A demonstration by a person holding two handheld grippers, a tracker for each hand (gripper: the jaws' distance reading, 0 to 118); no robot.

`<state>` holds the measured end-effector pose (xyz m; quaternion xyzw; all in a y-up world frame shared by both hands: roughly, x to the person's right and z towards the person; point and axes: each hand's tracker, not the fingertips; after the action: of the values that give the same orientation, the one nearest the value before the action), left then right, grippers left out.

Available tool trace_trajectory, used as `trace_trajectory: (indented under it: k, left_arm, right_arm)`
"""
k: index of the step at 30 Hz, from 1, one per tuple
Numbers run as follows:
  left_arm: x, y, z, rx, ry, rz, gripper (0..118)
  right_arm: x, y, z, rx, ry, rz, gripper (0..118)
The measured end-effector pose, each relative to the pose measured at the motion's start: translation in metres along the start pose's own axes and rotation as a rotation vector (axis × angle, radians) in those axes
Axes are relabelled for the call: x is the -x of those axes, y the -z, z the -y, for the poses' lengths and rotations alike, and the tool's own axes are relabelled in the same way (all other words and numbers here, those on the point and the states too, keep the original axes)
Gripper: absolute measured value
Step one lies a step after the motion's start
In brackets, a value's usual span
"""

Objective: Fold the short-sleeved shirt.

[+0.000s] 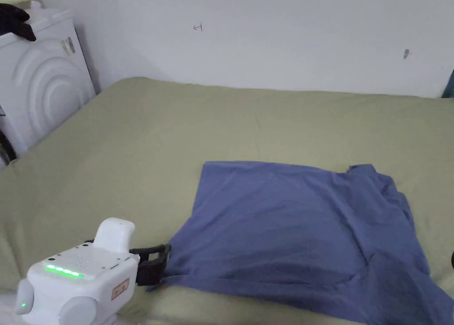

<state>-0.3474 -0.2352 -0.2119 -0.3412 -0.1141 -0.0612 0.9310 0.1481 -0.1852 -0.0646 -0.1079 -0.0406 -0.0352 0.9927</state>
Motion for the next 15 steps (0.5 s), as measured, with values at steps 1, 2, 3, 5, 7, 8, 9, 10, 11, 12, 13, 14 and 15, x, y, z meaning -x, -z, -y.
trace_trajectory:
  k: [1, 2, 3, 5, 7, 8, 9, 10, 11, 12, 13, 14, 15]
  left_arm:
    - [0.002, 0.012, 0.006, 0.025, 0.024, -0.001, 114]
    - [0.003, 0.02, 0.011, 0.023, 0.041, 0.013, 112]
    - [0.005, 0.034, 0.015, 0.083, 0.037, 0.031, 112]
    - [0.005, 0.058, 0.024, 0.153, 0.057, 0.06, 110]
    - [-0.001, 0.072, 0.028, 0.196, 0.07, 0.059, 95]
    - [-0.008, 0.072, 0.028, 0.213, 0.068, 0.057, 83]
    - [-0.009, 0.077, 0.03, 0.212, 0.059, 0.045, 78]
    - [-0.008, 0.083, 0.031, 0.218, 0.054, 0.038, 75]
    - [-0.006, 0.087, 0.033, 0.224, 0.036, 0.042, 73]
    - [-0.002, 0.091, 0.034, 0.23, 0.002, 0.056, 73]
    - [-0.001, 0.094, 0.035, 0.244, -0.02, 0.071, 65]
    - [-0.001, 0.097, 0.037, 0.264, -0.026, 0.083, 47]
    - [-0.003, 0.099, 0.04, 0.266, -0.017, 0.086, 33]
  right_arm:
    - [0.0, 0.001, 0.002, 0.009, 0.001, 0.001, 4]
    - [-0.001, 0.003, 0.003, 0.021, 0.002, 0.003, 4]
    - [-0.001, 0.005, 0.005, 0.033, 0.005, 0.006, 4]
    - [-0.003, 0.008, 0.008, 0.055, 0.005, 0.011, 4]
    - [-0.006, 0.01, 0.01, 0.077, 0.004, 0.02, 4]
    - [-0.009, 0.011, 0.011, 0.089, 0.005, 0.024, 4]
    - [-0.012, 0.012, 0.013, 0.105, 0.005, 0.031, 4]
    - [-0.016, 0.014, 0.014, 0.123, 0.005, 0.036, 4]
    - [-0.019, 0.015, 0.016, 0.135, 0.005, 0.043, 4]
    - [-0.022, 0.016, 0.017, 0.145, 0.006, 0.051, 4]
    - [-0.025, 0.017, 0.018, 0.159, 0.009, 0.056, 4]
    - [-0.028, 0.018, 0.019, 0.172, 0.011, 0.062, 4]
    - [-0.031, 0.02, 0.02, 0.184, 0.01, 0.069, 4]
